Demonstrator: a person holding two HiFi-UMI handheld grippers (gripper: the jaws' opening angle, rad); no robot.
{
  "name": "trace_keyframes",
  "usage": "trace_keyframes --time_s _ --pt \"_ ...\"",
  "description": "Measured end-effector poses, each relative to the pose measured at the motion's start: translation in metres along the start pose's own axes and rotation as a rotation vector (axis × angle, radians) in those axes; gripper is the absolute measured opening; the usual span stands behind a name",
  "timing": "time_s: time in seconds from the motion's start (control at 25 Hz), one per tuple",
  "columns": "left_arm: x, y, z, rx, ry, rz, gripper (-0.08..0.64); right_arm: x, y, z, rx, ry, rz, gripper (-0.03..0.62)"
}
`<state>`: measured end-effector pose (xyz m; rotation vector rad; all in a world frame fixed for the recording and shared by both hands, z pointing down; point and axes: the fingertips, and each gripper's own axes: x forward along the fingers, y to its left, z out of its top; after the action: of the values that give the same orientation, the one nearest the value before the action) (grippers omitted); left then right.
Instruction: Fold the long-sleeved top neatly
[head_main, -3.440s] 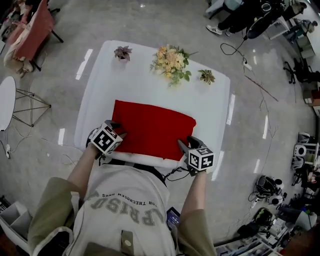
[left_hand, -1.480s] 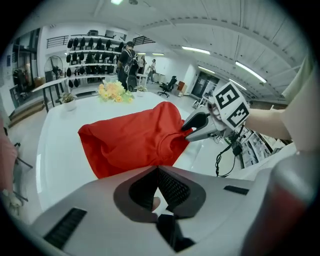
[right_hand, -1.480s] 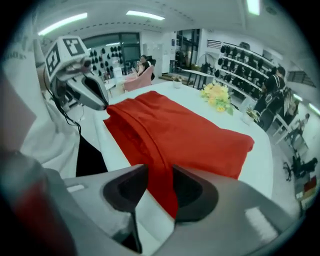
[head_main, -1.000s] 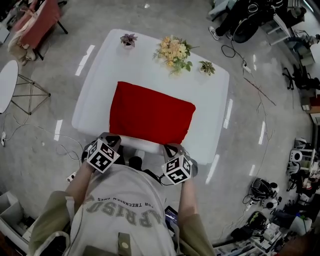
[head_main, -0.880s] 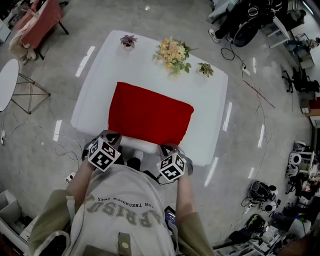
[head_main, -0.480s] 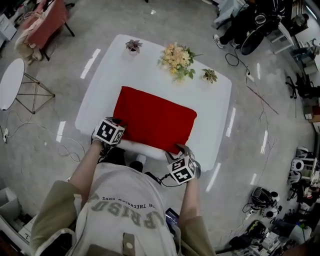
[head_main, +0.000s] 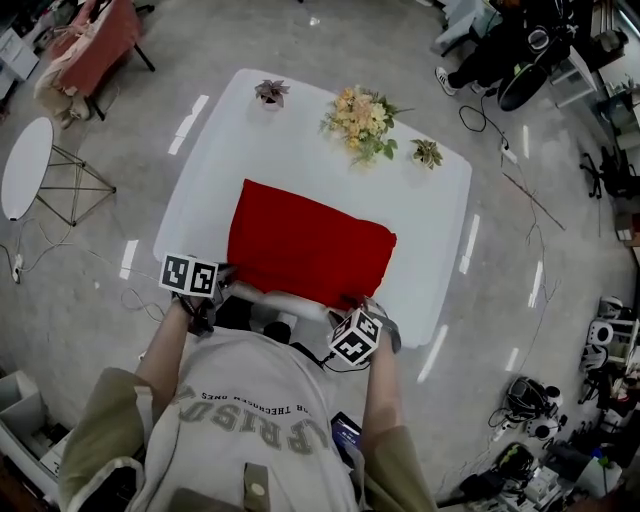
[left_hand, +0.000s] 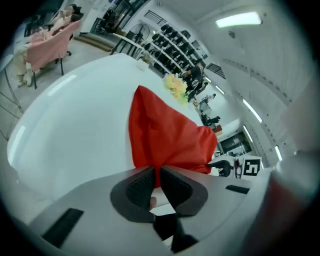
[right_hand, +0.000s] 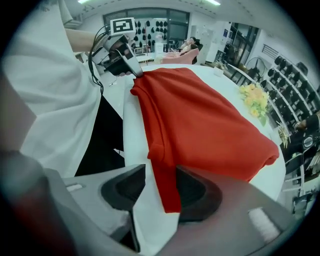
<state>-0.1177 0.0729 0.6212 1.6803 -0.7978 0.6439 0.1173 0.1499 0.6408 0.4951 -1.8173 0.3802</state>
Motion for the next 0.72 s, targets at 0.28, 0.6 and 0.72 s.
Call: trace_keyframes --time_s 0.28,0.6,0.72 --pt "-0.034 -0.001 0.006 0.299 0.047 0.162 0.177 -0.041 -0.016 0.016 0.174 -0.135 0.052 0.193" --pt "0.013 -0.065 0.055 0.879 0.12 0.237 0.209 -0.037 -0.107 -0.007 0.627 -0.27 0.042 0.182" --pt "0.032 -0.061 0.052 0.947 0.201 0.238 0.22 -0.056 -0.102 -0.009 0.791 -0.317 0.109 0.03"
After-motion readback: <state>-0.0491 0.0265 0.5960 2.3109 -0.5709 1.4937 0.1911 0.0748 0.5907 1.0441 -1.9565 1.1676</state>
